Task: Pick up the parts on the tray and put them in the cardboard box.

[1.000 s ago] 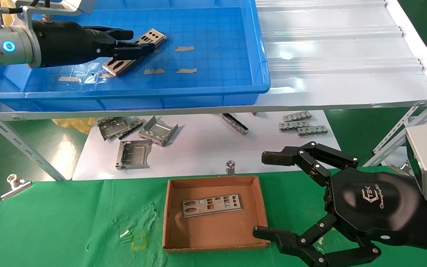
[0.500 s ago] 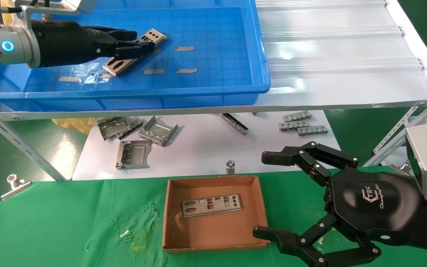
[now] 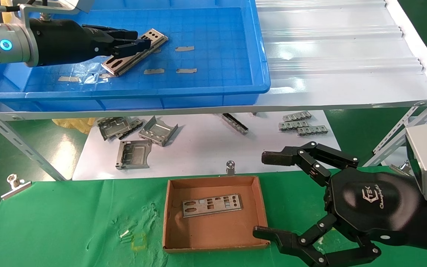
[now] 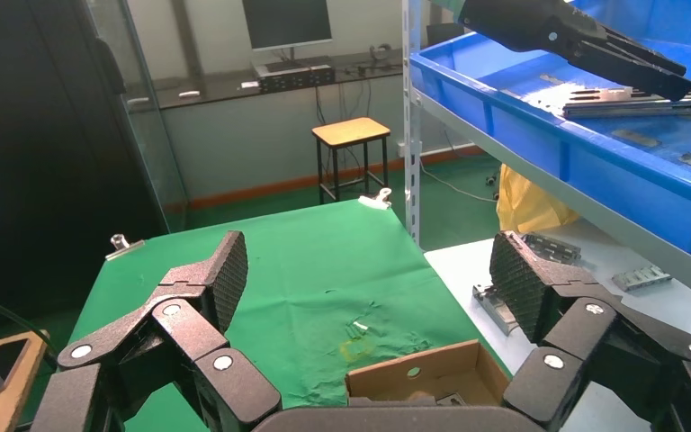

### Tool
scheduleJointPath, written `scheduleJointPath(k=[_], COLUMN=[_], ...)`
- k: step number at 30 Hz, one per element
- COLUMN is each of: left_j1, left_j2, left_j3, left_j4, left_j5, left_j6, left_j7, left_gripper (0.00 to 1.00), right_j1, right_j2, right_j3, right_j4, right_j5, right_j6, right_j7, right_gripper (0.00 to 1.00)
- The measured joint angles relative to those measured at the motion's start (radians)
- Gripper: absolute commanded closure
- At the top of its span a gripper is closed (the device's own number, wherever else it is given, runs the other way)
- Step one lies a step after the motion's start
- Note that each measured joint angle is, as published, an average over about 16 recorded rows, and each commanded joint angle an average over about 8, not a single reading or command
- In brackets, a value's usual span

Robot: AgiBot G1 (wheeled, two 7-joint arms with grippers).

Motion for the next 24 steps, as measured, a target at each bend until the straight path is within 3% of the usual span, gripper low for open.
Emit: scheduleJointPath(k=[15, 24], left_j1=[-0.029, -0.053], left_j2=[-0.019, -0.047], left_j3=[-0.024, -0.041], left_j4=[-0.017, -0.042], left_j5=[-0.035, -0.061], left_j6=[0.036, 0.174], left_j7=[0.019, 0.044], left_gripper=[1.00, 1.00], right_j1=[0.000, 0.000], right_j2=[0.000, 0.000], right_j3=[0.000, 0.000], right_j4=[0.000, 0.000], right_j5=[0.000, 0.000], right_j6=[0.000, 0.000], right_j7=[0.000, 0.000], right_gripper=[0.00, 0.00])
